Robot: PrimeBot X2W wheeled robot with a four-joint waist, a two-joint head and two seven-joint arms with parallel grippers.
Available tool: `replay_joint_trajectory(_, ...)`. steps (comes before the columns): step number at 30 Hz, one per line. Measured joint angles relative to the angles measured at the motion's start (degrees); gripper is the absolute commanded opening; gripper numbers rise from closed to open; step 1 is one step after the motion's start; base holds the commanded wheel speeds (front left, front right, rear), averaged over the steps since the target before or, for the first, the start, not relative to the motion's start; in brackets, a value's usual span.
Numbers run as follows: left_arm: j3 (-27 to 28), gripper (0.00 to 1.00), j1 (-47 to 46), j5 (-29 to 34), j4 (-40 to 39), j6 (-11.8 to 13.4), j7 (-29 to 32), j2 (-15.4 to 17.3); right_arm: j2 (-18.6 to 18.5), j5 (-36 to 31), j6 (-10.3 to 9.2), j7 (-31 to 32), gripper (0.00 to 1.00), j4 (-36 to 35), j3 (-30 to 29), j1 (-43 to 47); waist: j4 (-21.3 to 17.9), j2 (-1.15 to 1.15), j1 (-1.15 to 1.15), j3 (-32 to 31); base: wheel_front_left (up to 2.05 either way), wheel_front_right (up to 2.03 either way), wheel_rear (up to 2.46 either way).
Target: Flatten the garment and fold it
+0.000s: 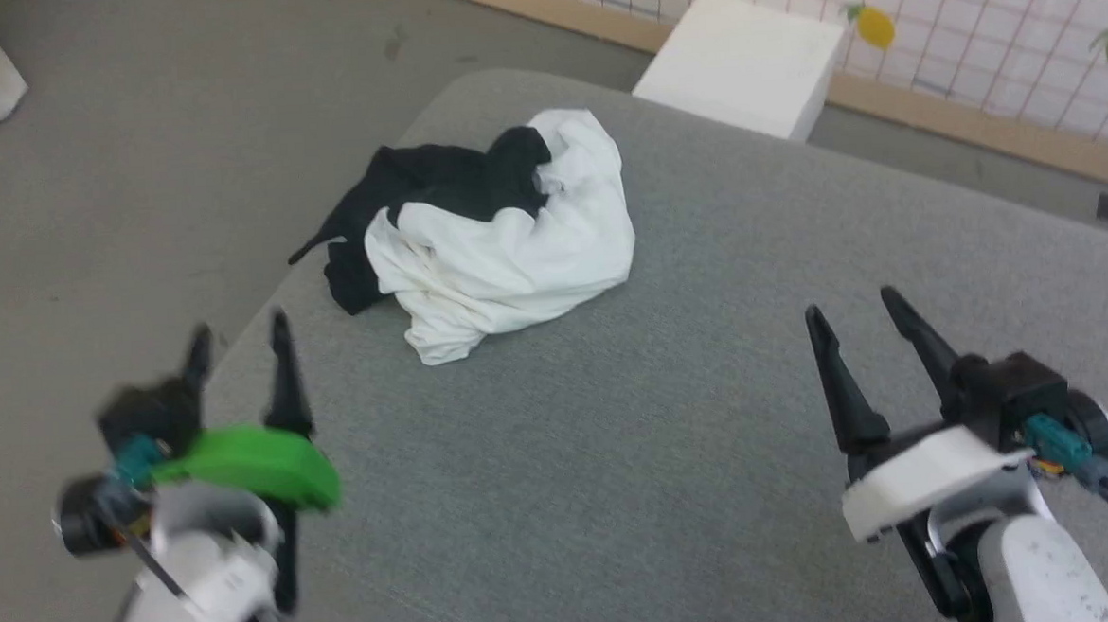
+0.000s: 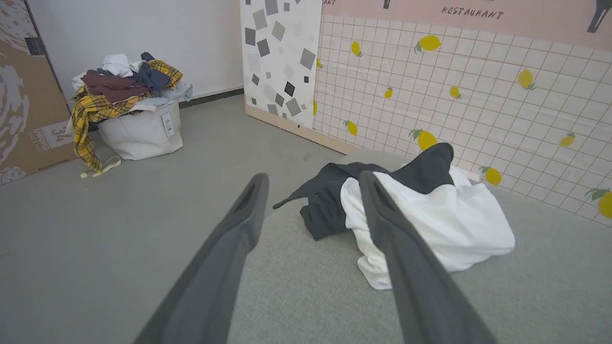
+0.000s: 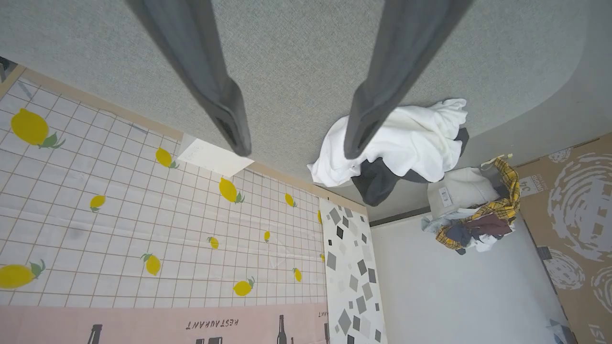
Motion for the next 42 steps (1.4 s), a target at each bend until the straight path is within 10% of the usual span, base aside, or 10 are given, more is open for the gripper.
replay_joint_trajectory(17,12.81,1.0,-27.33,-22.04,8.29,-2.26,26.4,12.49,0.05,-1.32,-0.01,-1.13,1.0,-2.71,2.1,-12.2,-10.35,0.0,0.02,19.6,0.0,0.0,0.0)
replay_joint_trajectory(30,14.38,1.0,-23.2,-28.39,12.94,6.1,44.64,12.91,0.0,-0.26,-0.01,-4.57,1.0,1.33,1.29,-13.61,-21.93,0.01,0.0,29.68,0.0,0.0,0.0)
replay_joint_trajectory(31,14.38,0.89,-22.86,-28.46,12.29,6.39,45.67,13.52,0.02,-0.11,-0.01,-4.86,1.0,1.51,1.32,-13.66,-22.55,0.01,0.0,30.02,0.0,0.0,0.0)
replay_joint_trajectory(33,14.16,0.15,-22.0,-28.5,10.8,6.33,47.31,15.12,0.05,0.15,0.0,-5.16,1.0,1.86,1.37,-13.83,-23.46,0.01,0.0,30.15,0.0,0.0,0.0)
replay_joint_trajectory(34,14.07,0.0,-21.53,-28.21,10.29,6.16,46.8,15.43,0.08,0.15,0.0,-5.32,1.0,2.12,1.36,-13.83,-23.63,0.01,0.0,29.95,0.0,0.0,0.0)
replay_joint_trajectory(42,13.99,0.0,-19.72,-15.78,9.03,2.6,16.77,16.35,-0.01,2.29,-0.01,-6.45,1.0,6.47,0.65,-11.4,-24.61,0.0,0.0,24.67,0.0,0.0,0.0)
